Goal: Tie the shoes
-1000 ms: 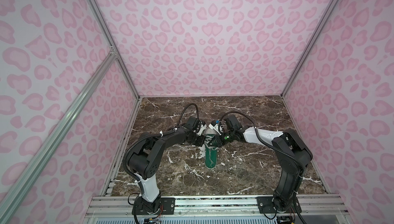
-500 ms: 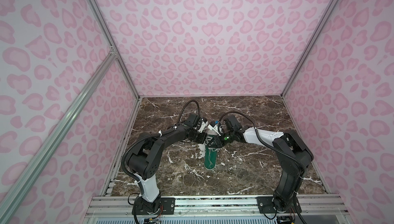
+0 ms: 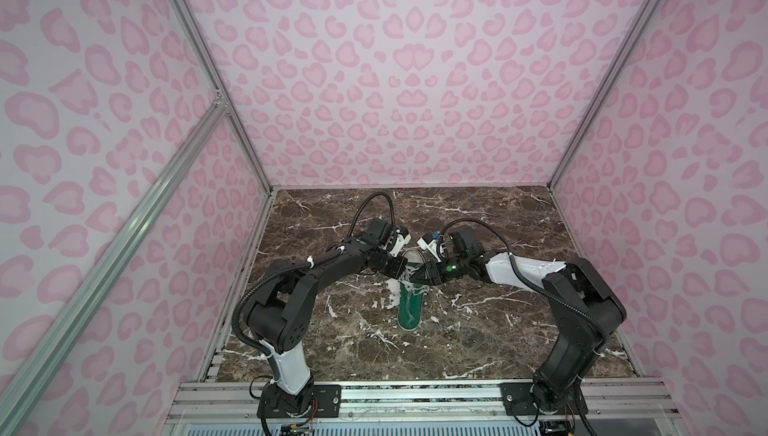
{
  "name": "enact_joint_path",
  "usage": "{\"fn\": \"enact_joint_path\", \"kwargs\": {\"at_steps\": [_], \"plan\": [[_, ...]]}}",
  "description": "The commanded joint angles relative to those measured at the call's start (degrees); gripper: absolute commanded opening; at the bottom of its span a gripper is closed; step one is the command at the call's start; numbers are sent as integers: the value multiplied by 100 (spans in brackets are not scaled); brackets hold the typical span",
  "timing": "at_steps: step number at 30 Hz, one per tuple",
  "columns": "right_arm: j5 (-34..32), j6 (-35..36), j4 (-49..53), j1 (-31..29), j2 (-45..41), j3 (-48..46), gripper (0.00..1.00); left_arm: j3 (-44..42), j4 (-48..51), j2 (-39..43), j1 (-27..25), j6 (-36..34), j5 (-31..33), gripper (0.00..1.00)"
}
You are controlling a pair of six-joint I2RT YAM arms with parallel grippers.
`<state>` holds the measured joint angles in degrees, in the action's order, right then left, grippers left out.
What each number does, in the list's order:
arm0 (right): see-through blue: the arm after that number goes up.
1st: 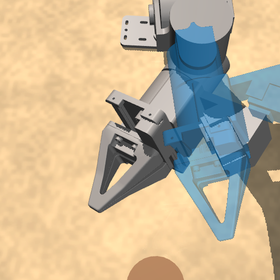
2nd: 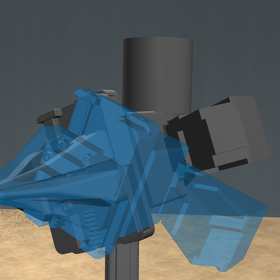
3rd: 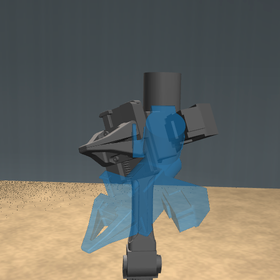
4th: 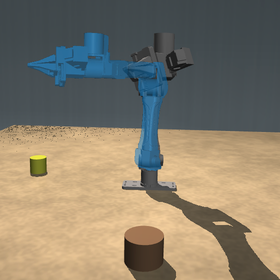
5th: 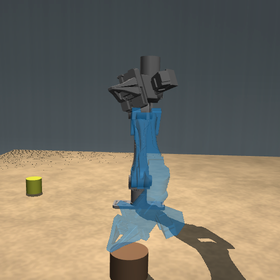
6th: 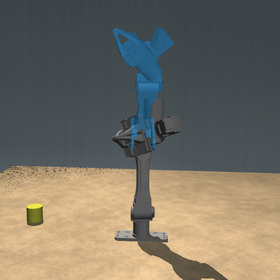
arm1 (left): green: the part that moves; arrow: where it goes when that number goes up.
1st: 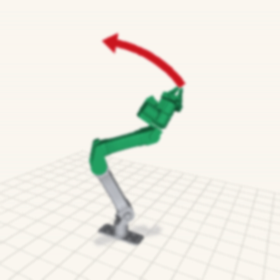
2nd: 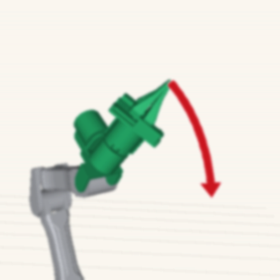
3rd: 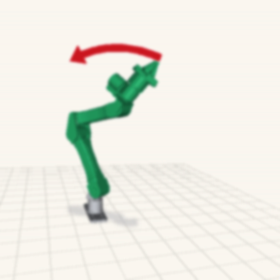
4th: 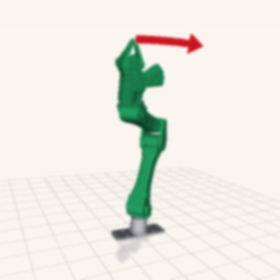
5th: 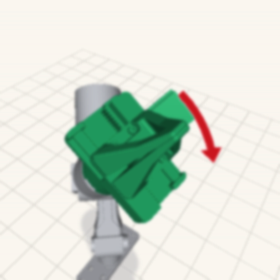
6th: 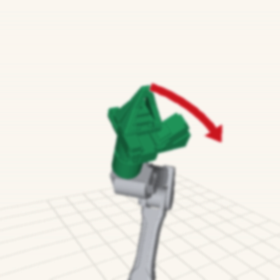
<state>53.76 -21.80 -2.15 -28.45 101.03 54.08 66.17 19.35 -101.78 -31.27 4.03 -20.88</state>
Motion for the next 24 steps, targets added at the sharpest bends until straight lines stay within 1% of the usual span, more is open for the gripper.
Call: {"fn": "enact_joint_path", "kwargs": {"at_steps": [1,6,10,13,16,20,22,24], "plan": [[-50,-769,-892,108,-13,-178,39,112,156,120,-8,-320,104,3],[-153,-1697,-1893,142,37,-409,36,84,126,171,-20,-605,-117,3],[-203,-2197,-2592,156,116,-611,35,75,6,135,-20,-773,-436,3],[-189,-2622,-3237,160,164,-777,35,236,59,0,-28,-904,-663,3],[-160,-2967,-3763,164,260,-904,35,342,112,-70,-60,-1038,-769,3],[-20,-3586,-4708,199,503,-1037,33,262,9,-26,-98,-1137,-858,4],[10,-3753,-4940,208,589,-1061,33,239,-2,-18,-114,-1124,-864,4],[4,-3754,-4983,208,619,-1090,32,195,-42,11,-116,-1085,-874,4]]}}
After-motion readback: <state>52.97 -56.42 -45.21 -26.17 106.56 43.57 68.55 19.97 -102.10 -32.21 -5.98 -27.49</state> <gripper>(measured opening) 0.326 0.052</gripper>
